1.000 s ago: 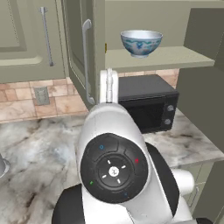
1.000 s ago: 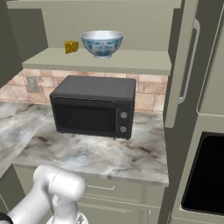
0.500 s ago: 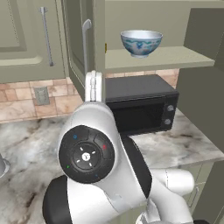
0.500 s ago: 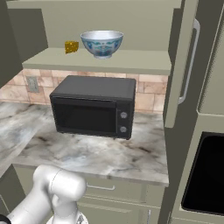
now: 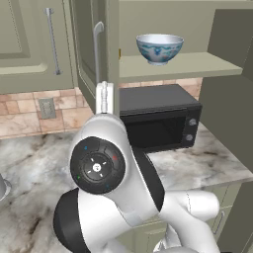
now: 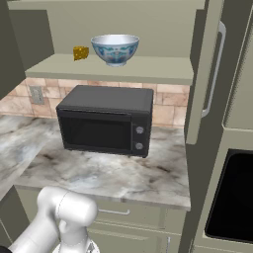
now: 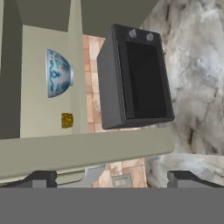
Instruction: Pick the mug and place it in the sink. Pick the bowl and place it in the open cabinet and then close the cabinet.
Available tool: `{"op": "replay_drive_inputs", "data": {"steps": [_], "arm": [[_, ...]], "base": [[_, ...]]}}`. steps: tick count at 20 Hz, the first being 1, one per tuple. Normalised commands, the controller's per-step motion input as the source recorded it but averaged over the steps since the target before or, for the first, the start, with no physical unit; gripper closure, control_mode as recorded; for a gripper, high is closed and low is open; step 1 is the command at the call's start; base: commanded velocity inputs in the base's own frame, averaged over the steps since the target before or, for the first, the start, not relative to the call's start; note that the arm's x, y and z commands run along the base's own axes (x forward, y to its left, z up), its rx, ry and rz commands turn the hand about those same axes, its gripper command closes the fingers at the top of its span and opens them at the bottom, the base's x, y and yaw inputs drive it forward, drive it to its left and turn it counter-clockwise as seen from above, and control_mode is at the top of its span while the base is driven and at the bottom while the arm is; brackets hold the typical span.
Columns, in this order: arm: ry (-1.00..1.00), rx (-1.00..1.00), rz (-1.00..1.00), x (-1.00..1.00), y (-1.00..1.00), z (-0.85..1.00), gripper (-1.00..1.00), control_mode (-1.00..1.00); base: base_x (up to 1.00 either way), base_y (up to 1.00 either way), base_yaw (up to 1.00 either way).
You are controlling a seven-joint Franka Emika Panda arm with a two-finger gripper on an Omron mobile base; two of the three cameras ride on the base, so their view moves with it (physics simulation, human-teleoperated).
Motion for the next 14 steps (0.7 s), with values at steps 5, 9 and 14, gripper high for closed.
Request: {"op": "replay_drive_inputs", "data": {"steps": [5,9,14], "arm": [[0.00,0.00,0.00,0.18,0.00,-0.12,-1.00,-1.00],[0.00,0.00,0.00,0.05,-0.03,-0.03,-1.00,-1.00],[0.00,0.03,0.00,0.27,-0.41,-0.01,-1.00,-1.00]], "base": [[0.00,0.00,0.00],[0.00,0.00,0.00],[0.00,0.00,0.00]]}}
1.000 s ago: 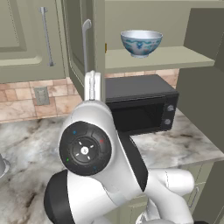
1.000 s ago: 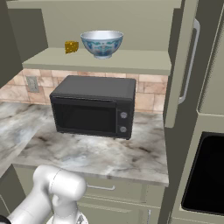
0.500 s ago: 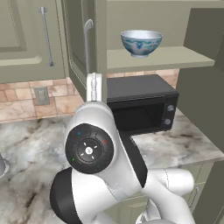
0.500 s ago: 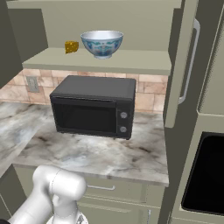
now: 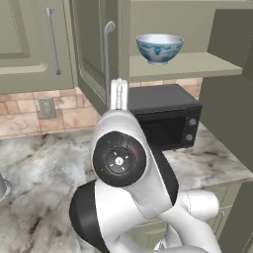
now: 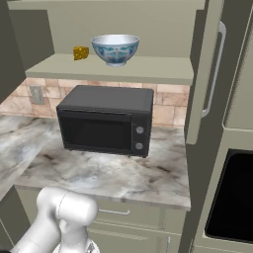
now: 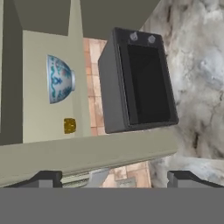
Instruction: Pick the mug and place it in the sink. Pick the bowl and place it in the open cabinet and then close the cabinet.
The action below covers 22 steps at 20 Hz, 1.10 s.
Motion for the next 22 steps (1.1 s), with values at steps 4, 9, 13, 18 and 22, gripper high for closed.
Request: {"op": "replay_drive_inputs", "data": {"steps": [4,9,13,18,22], "arm": [[0.00,0.03,0.00,0.43,-0.49,0.00,-1.00,-1.00],[0.00,0.03,0.00,0.44,-0.46,-0.01,-1.00,-1.00],[0.00,0.02,0.00,0.52,-0.47,-0.04,-1.00,-1.00],[0.00,0.02,0.00,0.65,-0.45,-0.14,-1.00,-1.00],[0.00,0.05,0.00,0.84,-0.43,-0.16,-1.00,-1.00]], "base": [[0.00,0.00,0.00],[0.00,0.00,0.00],[0.00,0.00,0.00],[0.00,0.00,0.00],[0.00,0.00,0.00]]}}
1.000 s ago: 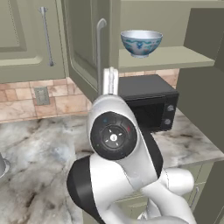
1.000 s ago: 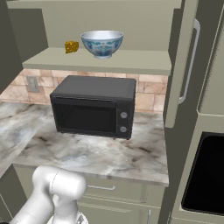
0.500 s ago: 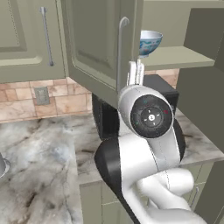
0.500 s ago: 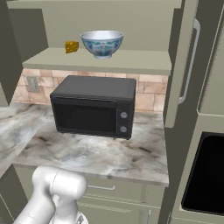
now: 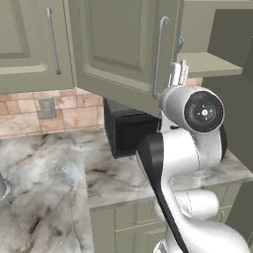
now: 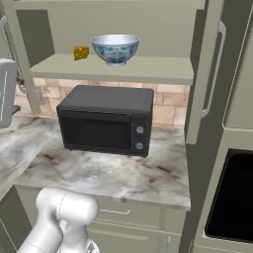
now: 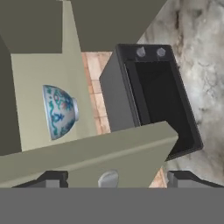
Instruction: Pick the mug and place it in the sink. Pick the bowl and place it in the open cabinet and then close the cabinet.
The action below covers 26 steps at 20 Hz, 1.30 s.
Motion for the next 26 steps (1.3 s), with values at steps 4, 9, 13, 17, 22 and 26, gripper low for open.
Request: {"op": "replay_drive_inputs", "data": {"steps": [4,9,13,17,22,26], "arm": [[0.00,0.05,0.03,0.86,-0.43,-0.07,-1.00,-1.00],[0.00,0.09,0.05,0.91,-0.38,-0.02,-1.00,-1.00],[0.00,0.14,0.10,0.93,-0.32,-0.02,-1.00,-1.00],[0.00,0.15,0.11,0.84,-0.16,-0.13,-1.00,-1.00],[0.00,0.13,0.10,0.84,-0.01,-0.20,-1.00,-1.00],[0.00,0.10,0.08,0.81,0.00,-0.26,-1.00,-1.00]], "base": [[0.00,0.00,0.00],[0.00,0.00,0.00],[0.00,0.00,0.00],[0.00,0.00,0.00],[0.00,0.00,0.00],[0.00,0.00,0.00]]}}
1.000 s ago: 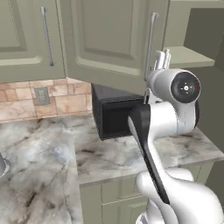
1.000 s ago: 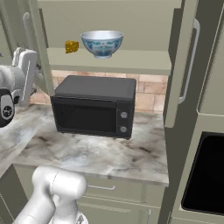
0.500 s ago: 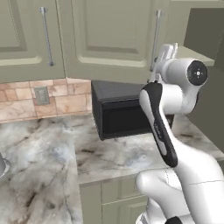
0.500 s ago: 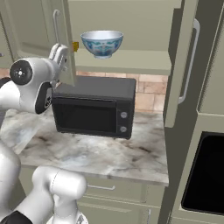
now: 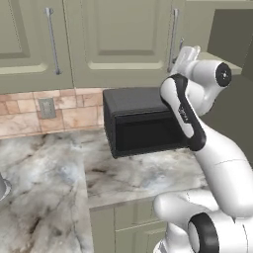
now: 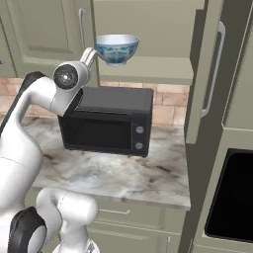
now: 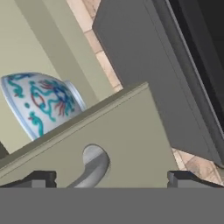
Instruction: Pick the mug and place it in the sink. Pick the bowl and place it in the open cabinet and then close the cabinet.
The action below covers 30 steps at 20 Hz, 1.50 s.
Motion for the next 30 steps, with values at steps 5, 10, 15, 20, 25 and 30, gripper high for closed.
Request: {"op": "replay_drive_inputs", "data": {"steps": [5,10,15,20,25,30], "arm": [[0.02,0.04,0.01,0.94,0.04,-0.10,-1.00,-1.00],[0.11,0.03,0.00,0.98,0.13,-0.16,-1.00,-1.00],[0.09,0.01,0.00,0.77,0.07,-0.12,-1.00,-1.00],[0.00,0.00,0.00,-0.40,0.00,0.00,-1.00,-1.00],[-0.01,0.00,-0.01,-0.81,-0.03,0.00,-1.00,-1.00],[0.00,0.01,-0.03,-0.53,-0.10,0.07,-1.00,-1.00]], "base": [[0.00,0.00,0.00],[0.00,0.00,0.00],[0.00,0.00,0.00],[0.00,0.00,0.00],[0.00,0.00,0.00],[0.00,0.00,0.00]]}}
